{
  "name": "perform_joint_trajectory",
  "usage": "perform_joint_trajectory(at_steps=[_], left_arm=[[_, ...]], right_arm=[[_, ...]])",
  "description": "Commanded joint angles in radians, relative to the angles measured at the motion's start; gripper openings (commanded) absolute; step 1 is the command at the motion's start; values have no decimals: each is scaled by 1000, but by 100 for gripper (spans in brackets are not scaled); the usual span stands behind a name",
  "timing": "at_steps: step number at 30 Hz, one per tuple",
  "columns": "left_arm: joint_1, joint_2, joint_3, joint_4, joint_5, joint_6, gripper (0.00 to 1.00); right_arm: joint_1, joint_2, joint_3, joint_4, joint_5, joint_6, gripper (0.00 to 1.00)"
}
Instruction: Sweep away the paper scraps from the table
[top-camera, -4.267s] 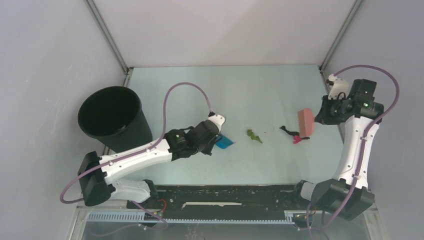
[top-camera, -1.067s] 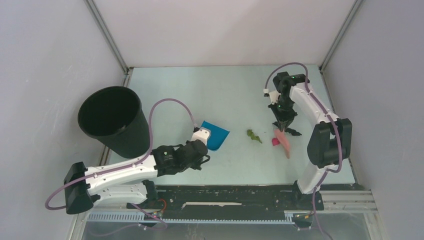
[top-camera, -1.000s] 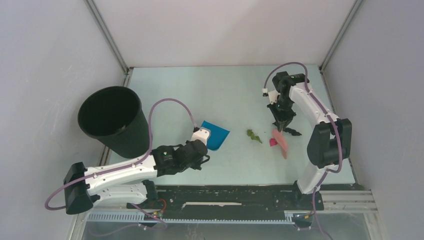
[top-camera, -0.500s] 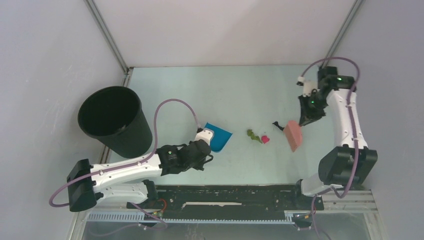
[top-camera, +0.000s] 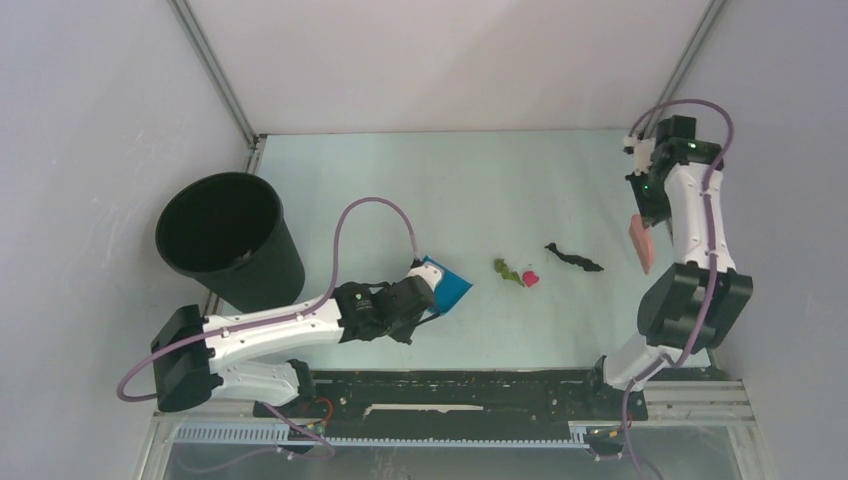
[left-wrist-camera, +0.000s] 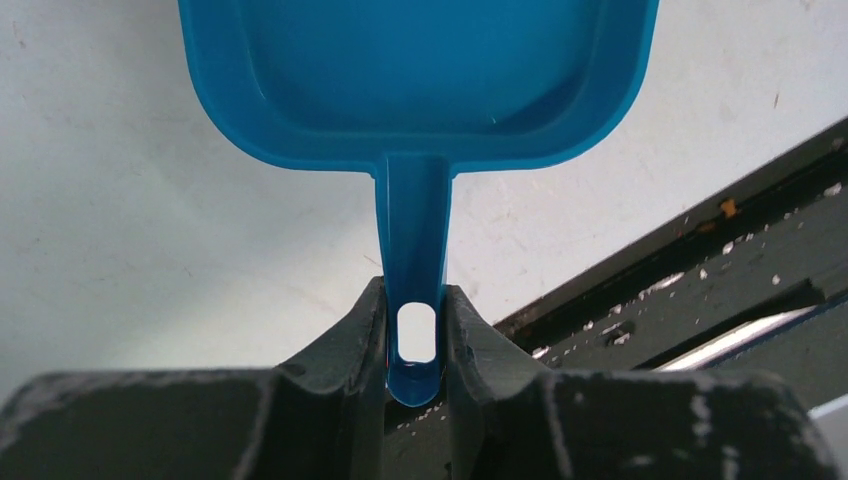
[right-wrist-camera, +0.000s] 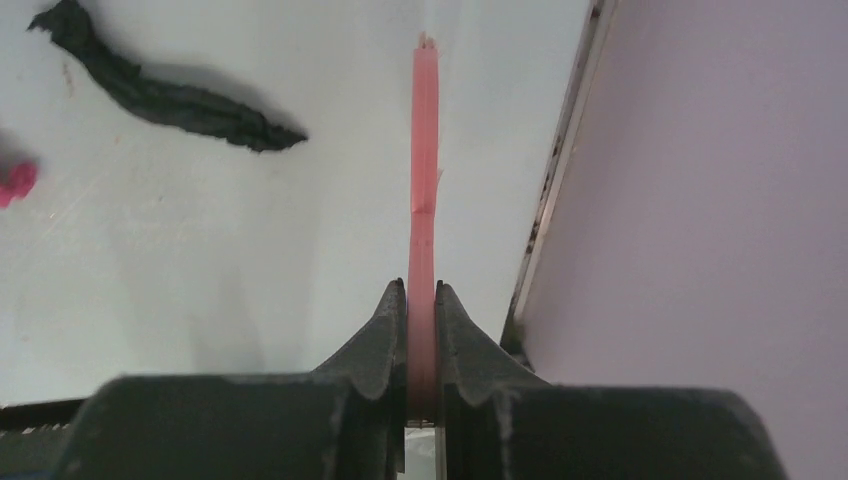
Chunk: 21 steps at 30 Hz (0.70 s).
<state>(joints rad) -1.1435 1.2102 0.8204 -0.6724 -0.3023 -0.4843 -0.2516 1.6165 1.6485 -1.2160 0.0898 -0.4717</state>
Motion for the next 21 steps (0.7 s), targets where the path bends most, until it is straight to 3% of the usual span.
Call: perform_joint_trajectory(at_steps=[1,5,14,21], left_arm=[[-7,16,62,-80,80,68,1],[-7,39,87,-107,176,133,0],[-7,244,238,-154,194,236,0],[-7,333,297,-157,221,277,0]], right_arm=[[95,78,11,102,107,15,0],[176,127,9,92,16,80,0],[366,131,-14,-12,-265,166,0],[373,37,17,-26,-180,123,0]])
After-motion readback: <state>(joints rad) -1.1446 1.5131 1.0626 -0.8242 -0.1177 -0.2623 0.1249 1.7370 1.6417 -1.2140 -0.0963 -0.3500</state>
